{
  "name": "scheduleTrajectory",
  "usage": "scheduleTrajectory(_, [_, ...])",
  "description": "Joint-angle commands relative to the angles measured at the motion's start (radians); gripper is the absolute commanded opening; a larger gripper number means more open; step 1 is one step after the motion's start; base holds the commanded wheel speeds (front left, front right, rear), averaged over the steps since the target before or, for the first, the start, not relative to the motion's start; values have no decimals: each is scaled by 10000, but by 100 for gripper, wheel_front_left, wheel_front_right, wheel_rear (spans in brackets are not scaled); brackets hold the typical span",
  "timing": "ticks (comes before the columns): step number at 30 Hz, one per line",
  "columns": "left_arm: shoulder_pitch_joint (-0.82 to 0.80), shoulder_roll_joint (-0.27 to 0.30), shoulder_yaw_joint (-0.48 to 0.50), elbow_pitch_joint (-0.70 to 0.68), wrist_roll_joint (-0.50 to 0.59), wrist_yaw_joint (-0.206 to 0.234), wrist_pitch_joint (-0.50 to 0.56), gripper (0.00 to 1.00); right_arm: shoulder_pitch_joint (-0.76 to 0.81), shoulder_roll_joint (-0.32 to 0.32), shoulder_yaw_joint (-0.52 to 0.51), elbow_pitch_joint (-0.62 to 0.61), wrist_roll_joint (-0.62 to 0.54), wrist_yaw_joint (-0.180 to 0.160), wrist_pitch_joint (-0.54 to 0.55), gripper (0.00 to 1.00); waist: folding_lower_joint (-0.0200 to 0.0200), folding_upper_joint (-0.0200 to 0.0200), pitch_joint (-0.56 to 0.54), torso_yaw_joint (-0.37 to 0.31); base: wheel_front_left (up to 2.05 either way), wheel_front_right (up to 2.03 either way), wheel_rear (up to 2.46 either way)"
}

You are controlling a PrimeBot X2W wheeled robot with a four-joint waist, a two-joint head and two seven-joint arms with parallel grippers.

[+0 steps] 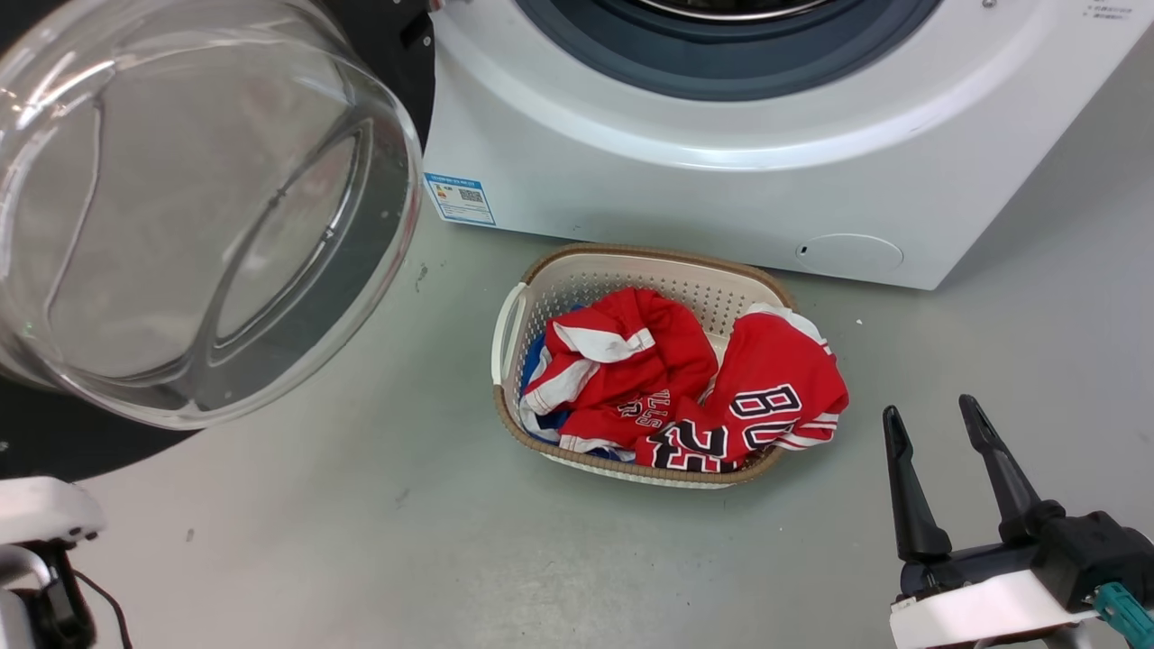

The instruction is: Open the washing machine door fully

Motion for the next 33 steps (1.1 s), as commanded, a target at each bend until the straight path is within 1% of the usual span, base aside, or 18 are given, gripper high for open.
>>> scheduleTrajectory(1, [-301,142,194,173,-30,-41,26,0,-131,26,3,-24,-90,-2,-21,100,-1,-1,80,-55,0,0,0])
scheduleTrajectory(12, [-1175,575,1146,1297,-3,-401,26,0,-285,26,-19,-55,-140,-2,-21,100,-1,-1,366,-280,0,0,0])
scheduleTrajectory(22, [-1602,798,1751,2099,205,-878,26,0,-362,26,-22,-74,-105,-2,-21,100,-1,-1,510,-420,0,0,0])
scheduleTrajectory(29, [-1681,777,1978,2275,558,-1270,25,0,-301,26,27,59,6,-2,-21,100,-1,-1,221,-448,0,0,0])
scheduleTrajectory(33, [-1228,575,1907,2046,910,-1510,25,0,-162,26,52,145,125,-2,-21,100,-1,-1,-191,-471,0,0,0])
